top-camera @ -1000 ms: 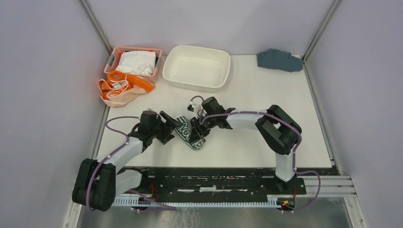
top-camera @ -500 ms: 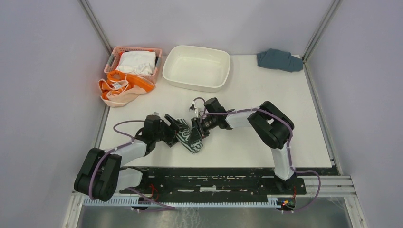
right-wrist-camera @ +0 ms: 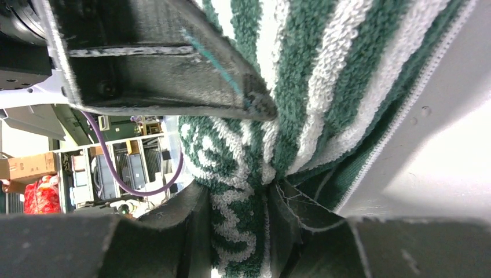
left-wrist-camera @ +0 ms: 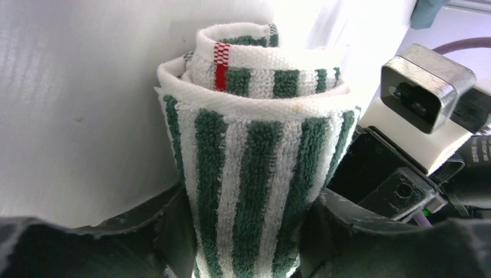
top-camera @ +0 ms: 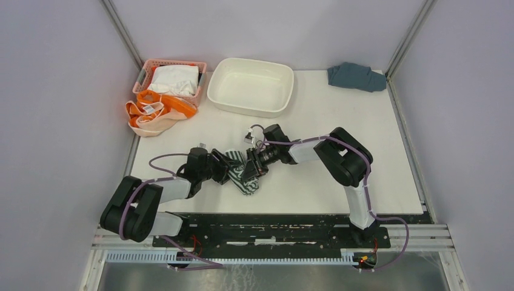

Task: Roll the towels
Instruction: Pick up the towel at the center of the board.

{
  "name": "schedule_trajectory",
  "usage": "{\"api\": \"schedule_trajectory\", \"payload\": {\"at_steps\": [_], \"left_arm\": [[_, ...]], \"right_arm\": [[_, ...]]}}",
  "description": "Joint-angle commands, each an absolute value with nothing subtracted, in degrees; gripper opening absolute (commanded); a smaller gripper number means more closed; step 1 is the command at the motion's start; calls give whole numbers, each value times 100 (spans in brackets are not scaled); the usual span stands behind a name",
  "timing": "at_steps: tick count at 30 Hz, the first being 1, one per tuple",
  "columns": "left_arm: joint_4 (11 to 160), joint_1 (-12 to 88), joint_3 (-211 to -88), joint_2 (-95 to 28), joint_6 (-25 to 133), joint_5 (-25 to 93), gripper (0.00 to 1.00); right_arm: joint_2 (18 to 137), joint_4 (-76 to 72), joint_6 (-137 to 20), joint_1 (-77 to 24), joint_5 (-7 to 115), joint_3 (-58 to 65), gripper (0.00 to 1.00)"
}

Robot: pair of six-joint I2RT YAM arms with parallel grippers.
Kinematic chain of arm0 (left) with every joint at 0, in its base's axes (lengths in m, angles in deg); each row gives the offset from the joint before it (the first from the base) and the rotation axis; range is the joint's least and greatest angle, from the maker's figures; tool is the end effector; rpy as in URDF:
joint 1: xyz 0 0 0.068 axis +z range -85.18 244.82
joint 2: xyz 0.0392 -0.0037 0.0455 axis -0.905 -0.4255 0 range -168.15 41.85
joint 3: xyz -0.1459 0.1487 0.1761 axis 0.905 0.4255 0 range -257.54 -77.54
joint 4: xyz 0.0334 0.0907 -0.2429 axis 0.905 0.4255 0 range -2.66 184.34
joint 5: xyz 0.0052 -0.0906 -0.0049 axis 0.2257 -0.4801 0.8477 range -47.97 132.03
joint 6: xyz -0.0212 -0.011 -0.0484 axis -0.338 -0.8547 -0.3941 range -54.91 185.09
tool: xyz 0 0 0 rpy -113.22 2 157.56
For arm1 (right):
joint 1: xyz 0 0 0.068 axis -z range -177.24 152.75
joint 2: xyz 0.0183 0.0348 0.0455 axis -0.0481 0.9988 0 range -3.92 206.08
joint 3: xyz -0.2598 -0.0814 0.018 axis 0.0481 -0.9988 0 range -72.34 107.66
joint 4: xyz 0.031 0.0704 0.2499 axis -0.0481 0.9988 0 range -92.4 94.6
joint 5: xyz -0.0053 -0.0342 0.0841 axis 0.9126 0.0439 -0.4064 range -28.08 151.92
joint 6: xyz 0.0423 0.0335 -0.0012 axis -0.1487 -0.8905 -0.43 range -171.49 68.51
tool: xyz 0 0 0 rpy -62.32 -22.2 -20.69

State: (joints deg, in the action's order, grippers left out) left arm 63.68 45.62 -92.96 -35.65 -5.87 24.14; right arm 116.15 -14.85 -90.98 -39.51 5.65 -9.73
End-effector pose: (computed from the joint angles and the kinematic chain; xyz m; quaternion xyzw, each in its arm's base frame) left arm 0.1996 -0.0810 0.1159 -0.3273 0.8297 -0.4033 0.2044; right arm 0.2767 0.2915 0.1014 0.2002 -0.8101 -0.5502 0.0300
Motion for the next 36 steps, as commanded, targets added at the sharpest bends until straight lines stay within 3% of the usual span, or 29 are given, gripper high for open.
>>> {"api": "schedule_trajectory", "payload": {"at_steps": [1, 4, 8, 18, 23, 36], "left_arm": [[7620, 4375, -9412, -3775, -511, 2858, 54], [8428, 4375, -9815, -3693, -176, 3274, 48], [8942, 4381, -10256, -3682, 110, 3596, 47], [9886, 4390, -11158, -4039, 929, 4057, 49], [10185, 4448, -11555, -4204, 1321, 4141, 47], [10268, 5242, -12748, -4381, 2517, 3047, 28]], "right_arm": [[11715, -623, -8849, -4084, 1661, -1264, 37], [11280, -71, -8489, -4089, 2031, -1199, 47], [10481, 676, -7897, -4085, 2667, -1040, 57], [9136, 1997, -7018, -3665, 5157, -333, 72], [8787, 1906, -7293, -3398, 6059, -435, 76], [8121, 1404, -7702, -3088, 6174, -1268, 79]]}}
